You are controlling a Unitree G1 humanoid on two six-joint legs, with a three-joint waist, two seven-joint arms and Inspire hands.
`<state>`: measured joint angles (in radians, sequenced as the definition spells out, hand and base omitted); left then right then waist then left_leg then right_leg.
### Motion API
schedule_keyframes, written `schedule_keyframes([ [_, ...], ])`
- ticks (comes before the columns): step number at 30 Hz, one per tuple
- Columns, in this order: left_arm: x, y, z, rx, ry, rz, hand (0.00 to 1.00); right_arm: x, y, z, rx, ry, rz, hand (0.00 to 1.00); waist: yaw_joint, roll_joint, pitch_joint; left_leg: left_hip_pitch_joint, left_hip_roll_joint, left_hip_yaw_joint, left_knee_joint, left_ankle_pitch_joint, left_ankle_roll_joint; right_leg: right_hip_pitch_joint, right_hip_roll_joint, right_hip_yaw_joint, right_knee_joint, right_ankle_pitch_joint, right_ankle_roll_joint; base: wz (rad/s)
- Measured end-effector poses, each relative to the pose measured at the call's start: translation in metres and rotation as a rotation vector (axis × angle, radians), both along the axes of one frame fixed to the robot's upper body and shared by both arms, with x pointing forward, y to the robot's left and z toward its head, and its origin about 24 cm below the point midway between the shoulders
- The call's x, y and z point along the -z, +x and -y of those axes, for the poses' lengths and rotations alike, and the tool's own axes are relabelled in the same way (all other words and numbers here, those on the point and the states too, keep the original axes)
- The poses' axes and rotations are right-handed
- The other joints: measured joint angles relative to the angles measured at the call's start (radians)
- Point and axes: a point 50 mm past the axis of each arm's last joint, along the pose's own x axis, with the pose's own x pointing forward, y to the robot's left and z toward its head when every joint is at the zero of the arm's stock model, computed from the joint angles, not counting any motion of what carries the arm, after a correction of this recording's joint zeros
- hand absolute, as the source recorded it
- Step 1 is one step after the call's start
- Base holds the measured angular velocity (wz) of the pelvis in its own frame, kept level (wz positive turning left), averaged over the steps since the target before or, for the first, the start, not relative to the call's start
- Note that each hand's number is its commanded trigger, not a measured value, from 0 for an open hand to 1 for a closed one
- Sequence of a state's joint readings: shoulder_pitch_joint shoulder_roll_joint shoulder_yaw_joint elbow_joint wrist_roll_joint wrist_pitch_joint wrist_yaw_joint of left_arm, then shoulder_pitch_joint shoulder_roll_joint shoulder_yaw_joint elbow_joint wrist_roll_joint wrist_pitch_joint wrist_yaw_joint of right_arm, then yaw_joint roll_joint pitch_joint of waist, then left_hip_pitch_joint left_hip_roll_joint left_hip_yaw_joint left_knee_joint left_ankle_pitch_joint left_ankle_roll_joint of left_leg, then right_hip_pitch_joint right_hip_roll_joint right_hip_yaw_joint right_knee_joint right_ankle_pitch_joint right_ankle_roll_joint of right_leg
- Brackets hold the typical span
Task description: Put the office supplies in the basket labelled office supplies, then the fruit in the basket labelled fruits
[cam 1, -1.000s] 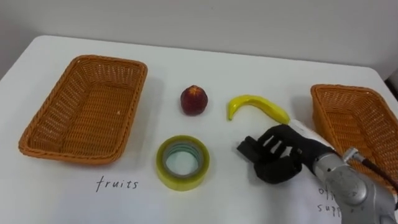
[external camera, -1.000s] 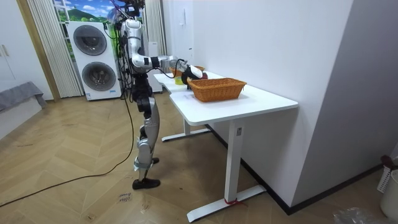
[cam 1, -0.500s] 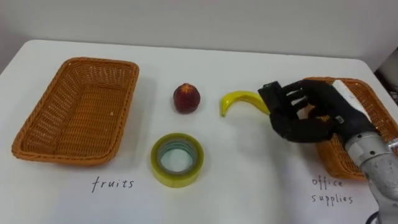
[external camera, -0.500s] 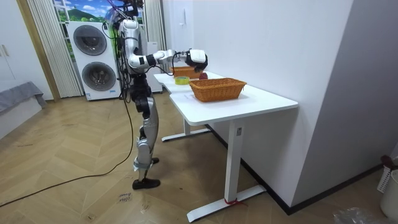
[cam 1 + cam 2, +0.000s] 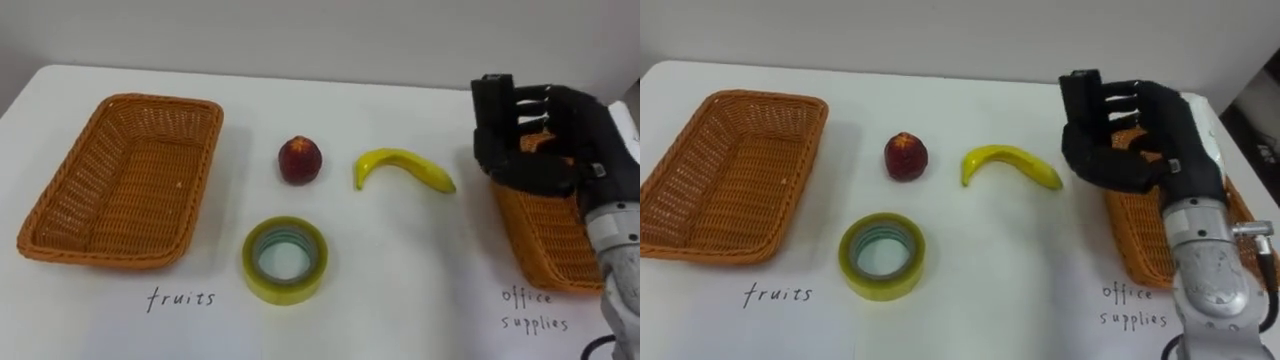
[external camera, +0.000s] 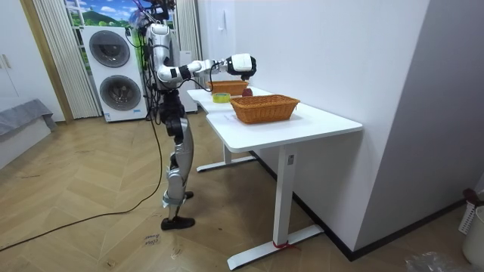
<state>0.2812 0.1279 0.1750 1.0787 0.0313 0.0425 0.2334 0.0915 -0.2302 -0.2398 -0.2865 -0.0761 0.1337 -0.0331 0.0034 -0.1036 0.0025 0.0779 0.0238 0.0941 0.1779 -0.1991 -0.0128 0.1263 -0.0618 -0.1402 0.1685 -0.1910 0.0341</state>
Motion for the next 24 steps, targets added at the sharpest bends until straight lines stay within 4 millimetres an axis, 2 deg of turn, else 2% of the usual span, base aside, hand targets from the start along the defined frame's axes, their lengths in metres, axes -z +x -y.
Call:
schedule_keyframes([
  [5, 0.0, 0.0, 0.0, 0.005, -0.007, 0.004, 0.0, -0.005, -0.005, 0.015, 0.143, 0.001, 0.067, 1.0, -0.025, 0.007, 0.0051, -0.004, 0.001, 0.006, -0.003, 0.0, 0.0, -0.003, 0.001, 0.0, 0.001, 0.0, 0.0, -0.04],
  [11, -0.002, 0.003, -0.002, 0.0, 0.003, 0.022, 0.0, 0.0, -0.012, 0.036, 0.316, -0.011, 0.084, 1.0, -0.039, 0.008, -0.0005, -0.024, 0.001, 0.014, 0.004, 0.0, 0.0, -0.028, 0.0, 0.002, 0.007, 0.0, 0.0, -0.05],
  [14, -0.003, 0.0, -0.004, -0.008, 0.008, 0.02, 0.0, 0.004, -0.014, 0.041, 0.355, -0.002, 0.077, 1.0, -0.055, 0.008, -0.0014, -0.019, 0.001, 0.014, 0.001, 0.0, 0.0, -0.025, 0.0, 0.0, 0.008, 0.0, 0.0, 0.0],
  [24, -0.006, 0.003, -0.008, -0.044, 0.022, 0.045, 0.0, 0.018, -0.022, 0.051, 0.444, -0.003, 0.029, 1.0, -0.055, 0.01, -0.0036, 0.0, 0.0, 0.015, -0.008, 0.0, 0.001, -0.014, -0.001, -0.001, 0.005, 0.0, 0.0, 0.0],
])
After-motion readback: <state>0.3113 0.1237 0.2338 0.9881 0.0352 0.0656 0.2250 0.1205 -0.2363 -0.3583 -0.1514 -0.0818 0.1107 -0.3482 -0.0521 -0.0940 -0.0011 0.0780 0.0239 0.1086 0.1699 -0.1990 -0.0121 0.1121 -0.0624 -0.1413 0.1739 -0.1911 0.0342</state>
